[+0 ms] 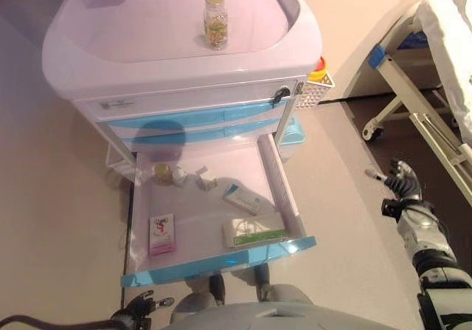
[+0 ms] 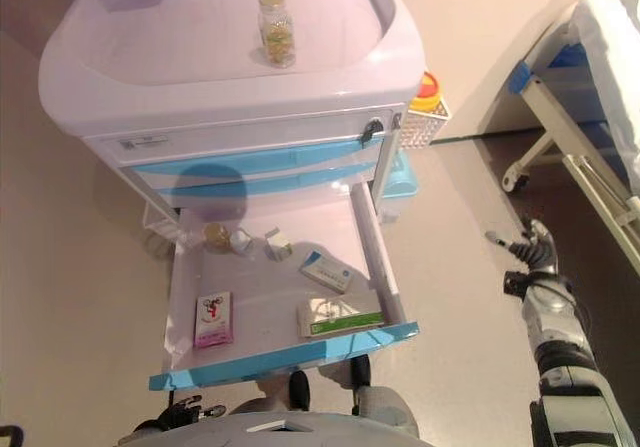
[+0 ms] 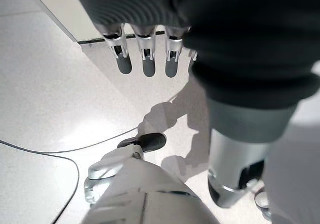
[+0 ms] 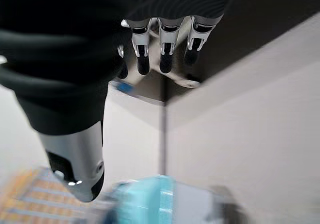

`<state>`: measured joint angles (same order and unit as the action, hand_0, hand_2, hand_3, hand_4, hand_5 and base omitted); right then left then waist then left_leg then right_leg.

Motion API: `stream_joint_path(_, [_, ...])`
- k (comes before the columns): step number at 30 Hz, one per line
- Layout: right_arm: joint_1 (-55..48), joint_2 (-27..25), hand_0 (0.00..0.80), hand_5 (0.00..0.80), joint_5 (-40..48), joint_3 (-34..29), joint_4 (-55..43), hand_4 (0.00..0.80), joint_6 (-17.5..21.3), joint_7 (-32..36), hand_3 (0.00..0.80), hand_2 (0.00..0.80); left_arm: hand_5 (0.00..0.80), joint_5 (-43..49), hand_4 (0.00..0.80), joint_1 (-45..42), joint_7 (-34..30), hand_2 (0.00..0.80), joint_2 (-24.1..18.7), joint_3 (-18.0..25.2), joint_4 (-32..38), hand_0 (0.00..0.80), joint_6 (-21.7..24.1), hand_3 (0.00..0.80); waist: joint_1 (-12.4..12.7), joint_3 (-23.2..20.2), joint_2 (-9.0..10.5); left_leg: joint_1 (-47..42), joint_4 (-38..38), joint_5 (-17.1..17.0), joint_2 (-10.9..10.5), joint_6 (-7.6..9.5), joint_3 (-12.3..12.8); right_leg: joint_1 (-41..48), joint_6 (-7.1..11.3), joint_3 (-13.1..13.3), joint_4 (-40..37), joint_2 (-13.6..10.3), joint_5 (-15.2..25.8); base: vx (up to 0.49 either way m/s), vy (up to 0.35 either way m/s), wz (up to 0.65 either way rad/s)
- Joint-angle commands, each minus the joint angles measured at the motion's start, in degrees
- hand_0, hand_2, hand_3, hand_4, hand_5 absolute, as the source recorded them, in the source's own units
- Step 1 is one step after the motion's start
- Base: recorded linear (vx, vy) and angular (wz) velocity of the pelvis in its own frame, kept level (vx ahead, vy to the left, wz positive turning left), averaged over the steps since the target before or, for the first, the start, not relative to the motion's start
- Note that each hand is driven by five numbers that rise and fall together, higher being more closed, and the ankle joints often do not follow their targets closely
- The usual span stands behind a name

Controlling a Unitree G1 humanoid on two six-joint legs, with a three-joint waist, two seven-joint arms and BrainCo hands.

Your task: Open the drawer and pick up the medicine

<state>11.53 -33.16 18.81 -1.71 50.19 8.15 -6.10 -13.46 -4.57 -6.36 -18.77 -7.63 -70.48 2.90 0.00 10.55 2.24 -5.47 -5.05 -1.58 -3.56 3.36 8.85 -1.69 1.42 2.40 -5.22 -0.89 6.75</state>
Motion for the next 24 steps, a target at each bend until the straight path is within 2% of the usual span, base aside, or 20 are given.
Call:
stream_joint_path(1, [1.4, -0.4, 0.0, 0.0, -3.7, 0.2, 0.5, 0.0, 1.5, -1.5, 0.0, 0.0, 0.0, 0.2, 0.0, -0.6, 0.1, 0.0, 0.7, 1.2, -2.3, 0.0, 2.1, 0.0, 0.5, 0.8, -0.47, 2.5, 3.0, 5.2, -2.0, 0.55, -5.5, 0.6, 2.66, -2.9, 5.2, -0.7, -3.9, 0.026, -0.003, -0.07])
stream_joint_path(8, [-5.7, 6.7, 0.0, 0.0, -9.7, 3.5, 5.8, 0.0, 2.0, -2.9, 0.0, 0.0, 0.0, -0.3, 0.0, -1.0, -1.1, 0.0, 0.6, 1.7, -2.2, 0.0, 3.5, 0.0, -0.1, 2.2, -0.46, 4.1, 4.1, 4.9, -2.0, 0.74, -5.5, -0.6, 2.35, -3.3, 6.7, -0.6, -4.4, 0.03, -0.006, -0.01])
stream_joint_path(15, [-5.3, 11.1, 0.0, 0.0, -12.9, 7.7, 13.3, 0.0, 4.9, -5.0, 0.0, 0.0, 0.0, -3.9, 0.0, 3.7, -1.3, 0.0, 0.2, 0.4, -1.4, 0.0, 5.7, 0.0, 0.7, 7.6, -0.91, 10.4, 10.2, 5.0, -2.2, 1.19, -6.5, -4.7, 0.65, -4.7, 11.9, -0.3, -6.3, -0.097, -0.029, 0.05])
stream_joint_path(19, [-3.3, 12.0, 0.0, 0.0, -12.5, 11.2, 15.2, 0.0, 5.2, -6.0, 0.0, 0.0, 0.0, -3.0, 0.0, 7.3, -0.1, 0.0, -0.2, -2.2, -0.1, 0.0, 8.4, 0.0, 1.4, 11.3, -1.74, 15.1, 14.6, 4.9, -2.3, 1.28, -7.0, -8.3, -0.52, -6.6, 16.3, -0.5, -7.7, -0.15, -0.029, 0.21])
stream_joint_path(24, [-0.9, 12.4, 0.0, 0.0, -11.3, 13.1, 16.1, 0.0, 4.8, -6.5, 0.0, 0.0, 0.0, 0.0, 0.0, 10.6, 2.4, 0.0, -0.1, -6.9, 2.8, 0.0, 10.4, 0.0, 1.5, 14.3, -3.0, 20.5, 20.1, 5.2, -2.4, 1.47, -7.6, -13.8, -1.97, -7.7, 23.5, -0.7, -10.0, -0.096, 0.011, 0.21])
